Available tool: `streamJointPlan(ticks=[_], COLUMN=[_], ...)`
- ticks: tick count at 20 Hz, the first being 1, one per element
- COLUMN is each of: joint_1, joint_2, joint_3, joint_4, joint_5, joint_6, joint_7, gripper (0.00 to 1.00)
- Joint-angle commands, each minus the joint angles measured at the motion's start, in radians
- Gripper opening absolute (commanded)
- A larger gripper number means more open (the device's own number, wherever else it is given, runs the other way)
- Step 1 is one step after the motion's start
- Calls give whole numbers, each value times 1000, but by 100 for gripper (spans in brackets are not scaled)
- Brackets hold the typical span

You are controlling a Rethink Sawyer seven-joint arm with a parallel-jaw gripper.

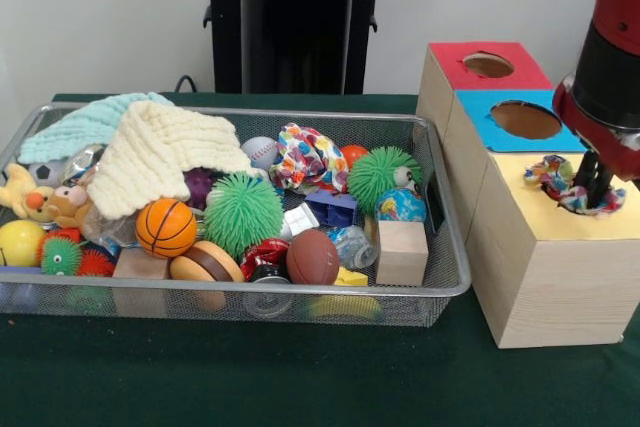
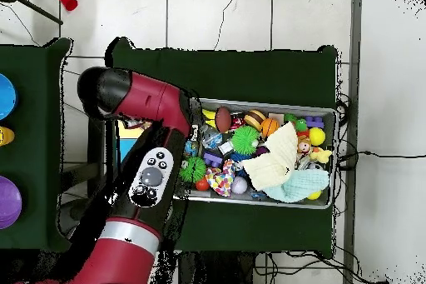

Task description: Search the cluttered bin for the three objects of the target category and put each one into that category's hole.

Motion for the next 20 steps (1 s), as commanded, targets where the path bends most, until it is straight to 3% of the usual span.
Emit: streamJointPlan(ticks=[1,7,11,20], joint_1=[-30,-57,-72,-10], joint_2=[72,80,98,167], joint_3=[219,256,251,36], joint_4=[99,144,142,28], joint_5=[76,62,12,-198], joint_6=[-48,-161,-205,-230], joint_7=[186,91,52,95], gripper=[0,0,0,0])
